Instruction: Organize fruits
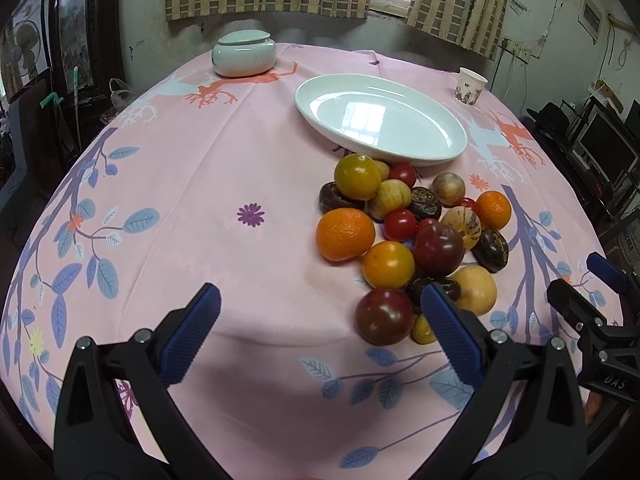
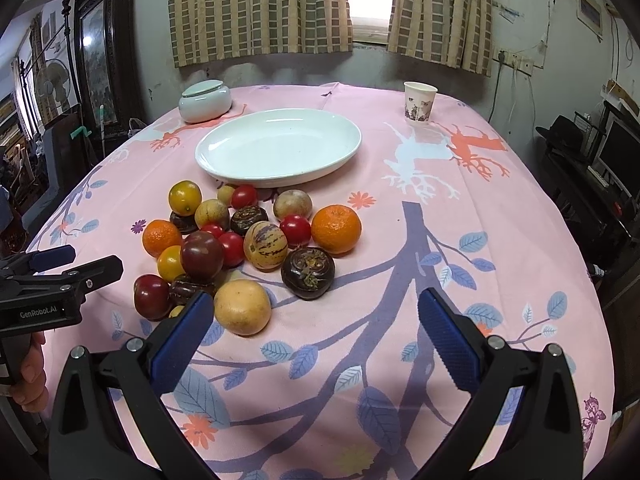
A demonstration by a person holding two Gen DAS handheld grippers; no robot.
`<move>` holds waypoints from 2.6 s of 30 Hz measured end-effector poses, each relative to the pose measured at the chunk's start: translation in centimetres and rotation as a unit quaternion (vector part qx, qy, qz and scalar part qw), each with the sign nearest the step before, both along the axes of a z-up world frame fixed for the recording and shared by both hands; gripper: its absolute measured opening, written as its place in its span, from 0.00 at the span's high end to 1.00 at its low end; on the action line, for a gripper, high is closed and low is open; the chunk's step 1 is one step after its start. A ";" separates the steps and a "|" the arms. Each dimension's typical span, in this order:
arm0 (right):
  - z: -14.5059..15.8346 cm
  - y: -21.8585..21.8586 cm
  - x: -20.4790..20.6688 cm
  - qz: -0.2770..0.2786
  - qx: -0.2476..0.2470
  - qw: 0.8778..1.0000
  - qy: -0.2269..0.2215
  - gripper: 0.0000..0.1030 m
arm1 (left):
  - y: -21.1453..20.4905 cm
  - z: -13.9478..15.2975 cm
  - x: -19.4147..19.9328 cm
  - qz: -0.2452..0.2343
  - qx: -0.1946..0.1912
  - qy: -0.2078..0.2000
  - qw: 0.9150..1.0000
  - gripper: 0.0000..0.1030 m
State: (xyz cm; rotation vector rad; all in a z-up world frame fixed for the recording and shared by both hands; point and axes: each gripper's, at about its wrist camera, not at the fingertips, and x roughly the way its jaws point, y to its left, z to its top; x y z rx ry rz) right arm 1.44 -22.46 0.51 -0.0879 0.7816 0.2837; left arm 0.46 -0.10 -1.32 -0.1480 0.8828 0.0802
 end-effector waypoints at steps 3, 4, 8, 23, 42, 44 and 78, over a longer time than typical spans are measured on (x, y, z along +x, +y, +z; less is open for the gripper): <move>0.0 -0.1 0.1 0.000 0.001 1.000 0.001 0.01 | -0.1 -0.1 0.0 -0.003 0.001 0.002 1.000 0.02; 0.0 -0.2 0.1 0.000 0.001 1.000 0.001 0.01 | -0.1 -0.1 -0.1 -0.003 0.001 0.002 1.000 0.02; 0.0 -0.1 0.1 0.000 0.001 1.000 0.001 0.01 | -0.2 0.0 0.0 -0.004 0.002 0.002 1.000 0.02; -0.1 0.0 0.0 0.001 0.001 1.000 0.003 0.01 | -0.3 0.0 0.0 -0.005 0.004 0.005 1.000 0.02; -0.3 0.2 -0.1 0.004 0.001 1.000 0.003 0.01 | -0.3 0.0 0.0 -0.005 0.004 0.006 1.000 0.02; -0.3 0.2 -0.1 0.003 0.001 1.000 0.003 0.01 | -0.4 0.0 0.0 -0.006 0.004 0.005 1.000 0.02; -1.6 -2.0 -0.3 -0.003 0.017 1.000 0.023 0.01 | -1.7 -3.6 0.6 -0.089 0.015 0.034 0.995 0.03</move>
